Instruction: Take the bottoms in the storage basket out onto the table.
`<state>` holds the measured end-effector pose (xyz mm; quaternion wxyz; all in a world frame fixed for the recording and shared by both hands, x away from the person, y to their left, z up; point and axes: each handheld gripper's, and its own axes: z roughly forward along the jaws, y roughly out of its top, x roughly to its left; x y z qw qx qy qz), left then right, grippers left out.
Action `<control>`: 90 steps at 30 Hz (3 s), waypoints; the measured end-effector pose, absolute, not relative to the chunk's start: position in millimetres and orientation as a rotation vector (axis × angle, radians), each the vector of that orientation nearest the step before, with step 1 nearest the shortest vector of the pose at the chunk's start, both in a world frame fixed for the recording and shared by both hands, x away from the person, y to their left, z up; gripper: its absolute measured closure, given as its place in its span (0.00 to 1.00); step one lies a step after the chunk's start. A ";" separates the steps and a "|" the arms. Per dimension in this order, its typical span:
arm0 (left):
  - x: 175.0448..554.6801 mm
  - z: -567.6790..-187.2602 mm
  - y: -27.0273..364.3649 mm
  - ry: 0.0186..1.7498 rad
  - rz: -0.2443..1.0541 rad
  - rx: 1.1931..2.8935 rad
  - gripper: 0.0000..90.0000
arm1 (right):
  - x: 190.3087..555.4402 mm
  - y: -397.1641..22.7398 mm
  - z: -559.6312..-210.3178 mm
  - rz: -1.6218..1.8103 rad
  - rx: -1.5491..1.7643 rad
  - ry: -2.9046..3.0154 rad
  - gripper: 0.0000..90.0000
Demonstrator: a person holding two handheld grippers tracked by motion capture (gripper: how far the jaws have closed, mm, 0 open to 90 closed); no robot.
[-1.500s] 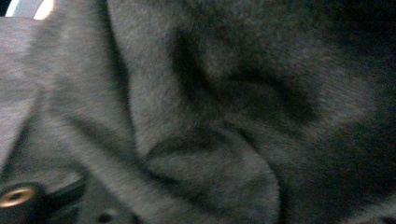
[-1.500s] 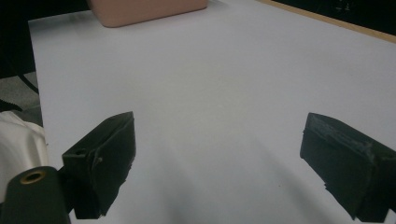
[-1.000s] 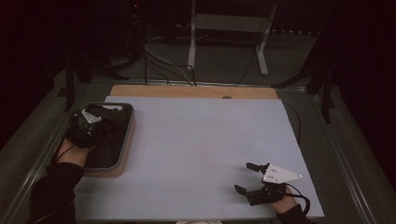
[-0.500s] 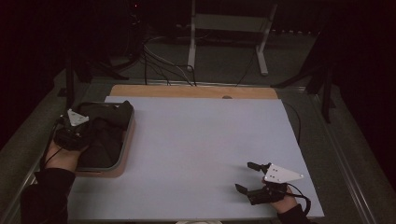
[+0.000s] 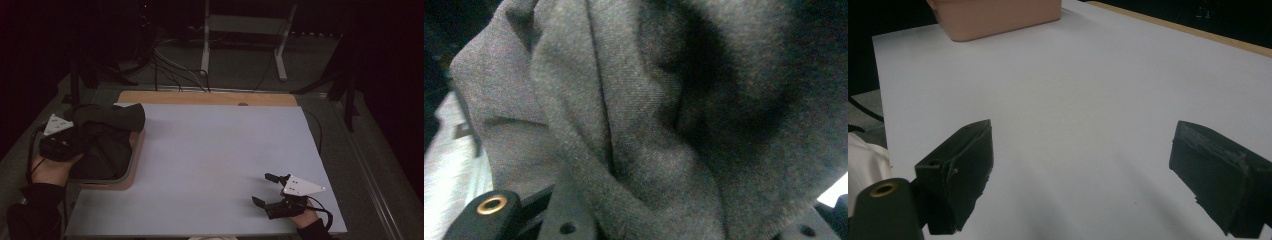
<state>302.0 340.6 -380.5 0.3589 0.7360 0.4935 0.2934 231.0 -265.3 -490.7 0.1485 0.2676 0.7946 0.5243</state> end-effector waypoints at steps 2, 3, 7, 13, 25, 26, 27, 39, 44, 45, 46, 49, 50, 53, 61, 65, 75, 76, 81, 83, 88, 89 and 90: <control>300.7 -377.0 341.3 1.247 0.738 1.880 0.70 | 230.9 -265.8 -490.1 1.512 0.771 2.281 0.11; 300.3 -375.4 341.5 1.231 0.737 1.879 0.70 | 230.9 -266.1 -490.0 1.512 0.772 2.279 0.11; 299.9 -368.6 341.1 1.206 0.738 1.878 0.70 | 230.9 -266.3 -489.8 1.512 0.770 2.278 0.11; 298.5 -353.9 346.5 1.188 0.722 1.841 0.71 | 231.0 -266.3 -489.6 1.513 0.771 2.274 0.12; 294.5 -313.3 356.9 1.141 0.730 1.764 0.71 | 231.3 -265.5 -489.7 1.513 0.764 2.269 0.12; 294.1 -310.8 357.0 1.137 0.737 1.759 0.71 | 231.2 -265.5 -489.7 1.512 0.762 2.270 0.12; 293.6 -307.6 357.4 1.130 0.739 1.758 0.71 | 231.2 -265.5 -489.7 1.511 0.764 2.273 0.12; 293.9 -289.1 359.3 1.064 0.631 1.660 0.71 | 231.2 -265.8 -489.2 1.516 0.766 2.269 0.12; 297.8 -286.6 355.4 1.031 0.552 1.637 0.70 | 230.9 -265.7 -489.1 1.515 0.764 2.269 0.12; 298.5 -286.1 353.6 1.026 0.545 1.634 0.70 | 230.8 -265.8 -488.9 1.519 0.765 2.267 0.12; 299.3 -285.3 351.5 1.022 0.545 1.640 0.70 | 230.8 -265.9 -488.8 1.521 0.762 2.265 0.12; 302.2 -284.0 344.7 1.005 0.530 1.658 0.70 | 230.6 -265.6 -488.7 1.521 0.761 2.265 0.12; 304.3 -283.5 341.2 0.998 0.518 1.668 0.70 | 230.6 -265.6 -488.7 1.520 0.760 2.265 0.12; 307.9 -282.6 333.2 0.978 0.503 1.675 0.70 | 230.5 -265.5 -488.8 1.517 0.760 2.269 0.12; 317.8 -278.4 309.3 0.923 0.476 1.702 0.70 | 230.2 -265.7 -488.6 1.520 0.757 2.268 0.12; 322.3 -277.5 298.5 0.900 0.462 1.722 0.70 | 230.0 -266.0 -488.4 1.518 0.754 2.268 0.12; 331.0 -272.6 274.0 0.846 0.435 1.743 0.70 | 230.0 -266.1 -488.4 1.516 0.754 2.268 0.12; 332.4 -272.1 270.7 0.841 0.429 1.744 0.70 | 229.9 -266.2 -488.3 1.516 0.755 2.269 0.12; 337.0 -270.7 257.1 0.812 0.413 1.764 0.70 | 230.0 -266.4 -488.2 1.516 0.752 2.268 0.12; 338.3 -270.1 251.8 0.799 0.406 1.772 0.70 | 229.9 -266.5 -488.0 1.521 0.756 2.265 0.12; 341.5 -267.7 239.0 0.768 0.379 1.779 0.70 | 229.8 -266.8 -487.8 1.521 0.755 2.263 0.12; 342.0 -267.4 237.1 0.763 0.377 1.781 0.70 | 229.7 -266.8 -487.7 1.523 0.755 2.262 0.12; 342.9 -266.6 233.3 0.755 0.375 1.788 0.70 | 229.6 -266.9 -487.5 1.524 0.754 2.261 0.12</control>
